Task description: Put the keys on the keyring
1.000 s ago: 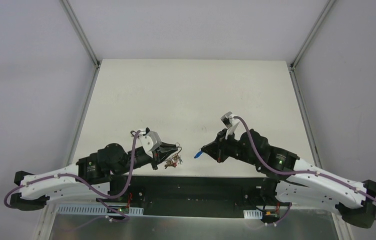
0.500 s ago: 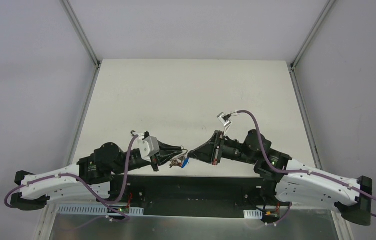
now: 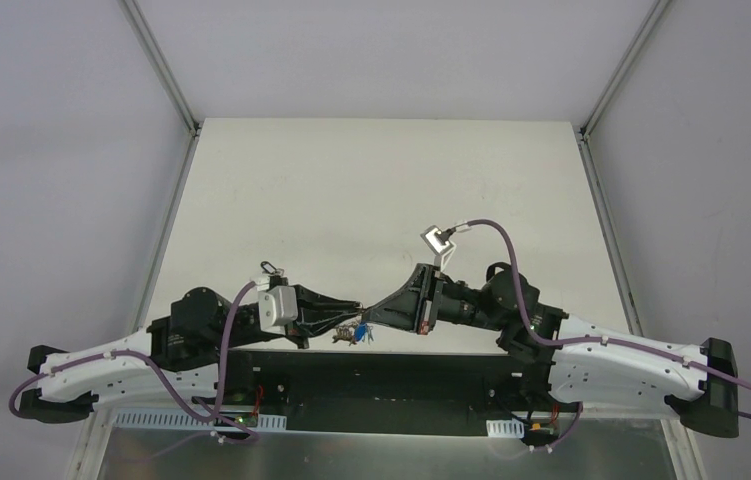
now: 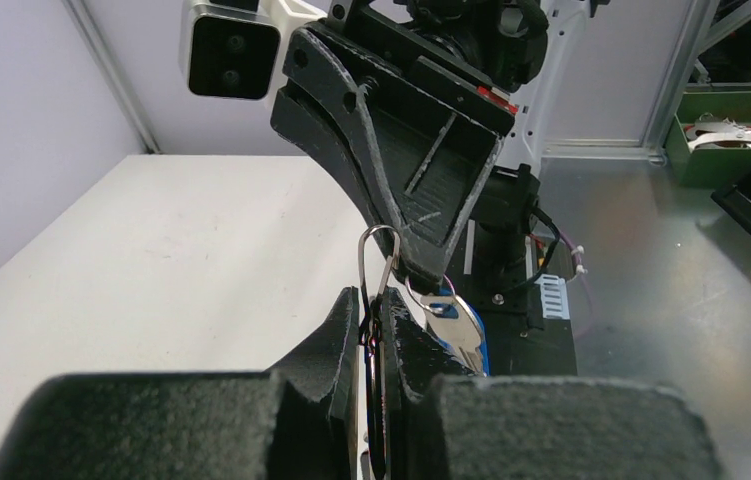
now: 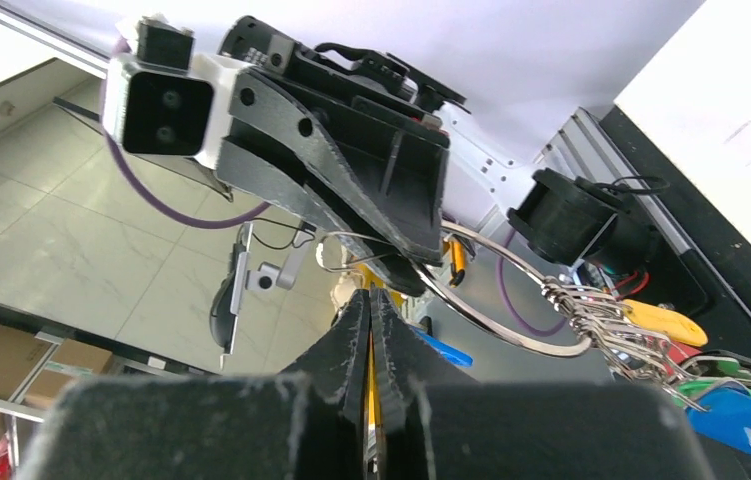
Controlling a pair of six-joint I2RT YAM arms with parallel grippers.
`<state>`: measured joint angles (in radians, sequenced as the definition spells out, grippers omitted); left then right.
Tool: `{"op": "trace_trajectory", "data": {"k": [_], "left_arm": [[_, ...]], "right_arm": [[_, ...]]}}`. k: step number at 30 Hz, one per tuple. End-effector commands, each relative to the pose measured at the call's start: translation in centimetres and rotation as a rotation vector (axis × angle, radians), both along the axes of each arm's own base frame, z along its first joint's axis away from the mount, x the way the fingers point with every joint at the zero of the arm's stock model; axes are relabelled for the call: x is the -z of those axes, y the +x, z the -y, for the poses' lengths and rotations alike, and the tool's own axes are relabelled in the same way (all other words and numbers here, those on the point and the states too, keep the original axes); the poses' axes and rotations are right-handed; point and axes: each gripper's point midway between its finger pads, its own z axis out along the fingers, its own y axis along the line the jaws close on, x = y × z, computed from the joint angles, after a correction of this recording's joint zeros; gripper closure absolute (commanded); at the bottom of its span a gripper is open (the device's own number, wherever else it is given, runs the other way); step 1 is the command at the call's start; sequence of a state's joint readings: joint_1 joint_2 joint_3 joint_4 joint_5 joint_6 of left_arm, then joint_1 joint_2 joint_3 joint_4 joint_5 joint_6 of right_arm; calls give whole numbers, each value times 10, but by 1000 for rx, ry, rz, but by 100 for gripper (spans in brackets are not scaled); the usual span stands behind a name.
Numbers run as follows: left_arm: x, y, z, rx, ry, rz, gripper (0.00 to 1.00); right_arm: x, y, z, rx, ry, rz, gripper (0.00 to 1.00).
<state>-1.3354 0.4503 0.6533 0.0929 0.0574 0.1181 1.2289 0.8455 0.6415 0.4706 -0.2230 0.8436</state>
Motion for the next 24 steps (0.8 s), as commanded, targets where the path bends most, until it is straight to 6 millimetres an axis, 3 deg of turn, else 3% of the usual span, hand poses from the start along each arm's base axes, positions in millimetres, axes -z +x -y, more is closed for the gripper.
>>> {"op": "trace_trajectory", "data": {"k": [1, 16, 24], "left_arm": [[-28, -11, -7, 49, -109, 66, 100], [-27, -21, -4, 104, -109, 99, 100], [-26, -24, -2, 124, -104, 103, 100]], "right_arm": [[-40, -9, 6, -34, 138, 22, 100], [-43, -5, -1, -3, 155, -6, 100], [-54, -1, 9, 41, 199, 9, 100]]}}
